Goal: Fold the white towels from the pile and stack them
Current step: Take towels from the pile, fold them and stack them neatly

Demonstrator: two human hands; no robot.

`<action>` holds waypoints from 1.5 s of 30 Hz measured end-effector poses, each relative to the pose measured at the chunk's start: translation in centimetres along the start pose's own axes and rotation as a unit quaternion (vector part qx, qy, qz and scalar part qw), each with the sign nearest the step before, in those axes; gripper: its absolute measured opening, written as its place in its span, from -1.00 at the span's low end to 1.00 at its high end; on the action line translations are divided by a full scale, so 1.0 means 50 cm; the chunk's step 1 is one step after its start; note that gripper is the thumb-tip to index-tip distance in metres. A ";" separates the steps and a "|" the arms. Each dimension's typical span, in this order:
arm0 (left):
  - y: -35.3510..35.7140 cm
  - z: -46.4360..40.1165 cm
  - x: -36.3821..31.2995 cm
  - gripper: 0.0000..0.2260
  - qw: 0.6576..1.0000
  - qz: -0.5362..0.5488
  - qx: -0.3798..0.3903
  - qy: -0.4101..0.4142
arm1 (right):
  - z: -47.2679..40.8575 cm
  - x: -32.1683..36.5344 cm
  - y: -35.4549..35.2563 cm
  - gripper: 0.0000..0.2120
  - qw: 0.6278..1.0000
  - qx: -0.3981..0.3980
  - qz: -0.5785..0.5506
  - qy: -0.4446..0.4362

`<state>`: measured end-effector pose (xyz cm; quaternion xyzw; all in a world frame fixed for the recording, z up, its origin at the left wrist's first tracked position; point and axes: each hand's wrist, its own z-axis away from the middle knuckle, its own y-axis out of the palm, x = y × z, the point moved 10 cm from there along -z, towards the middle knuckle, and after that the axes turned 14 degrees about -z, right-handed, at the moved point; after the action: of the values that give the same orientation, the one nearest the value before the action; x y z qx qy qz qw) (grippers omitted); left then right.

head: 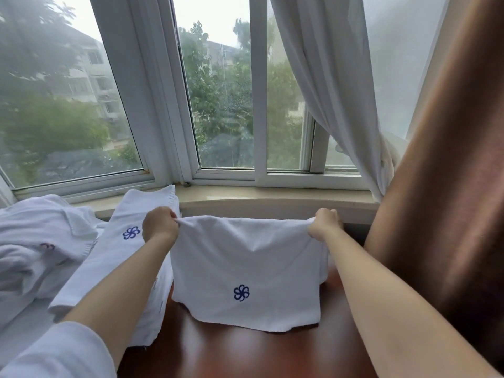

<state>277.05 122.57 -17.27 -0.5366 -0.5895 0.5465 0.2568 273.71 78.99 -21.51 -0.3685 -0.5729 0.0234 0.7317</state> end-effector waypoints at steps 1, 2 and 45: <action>0.003 0.003 -0.002 -0.84 1.000 0.002 0.002 0.001 | 0.009 0.004 -0.007 -0.68 1.000 -0.027 0.013 -0.004; 0.005 0.007 -0.005 -0.85 1.000 0.005 0.000 0.004 | 0.014 0.005 -0.014 -0.69 0.998 -0.056 0.007 -0.002; 0.429 0.382 0.130 -0.58 0.938 -0.094 0.334 -0.013 | 0.148 -0.396 0.233 -0.61 0.923 0.259 0.228 0.168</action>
<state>265.72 117.74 -44.00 -0.3556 -0.4241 0.6920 0.4636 265.15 82.22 -43.82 -0.2850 -0.3160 0.2751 0.8621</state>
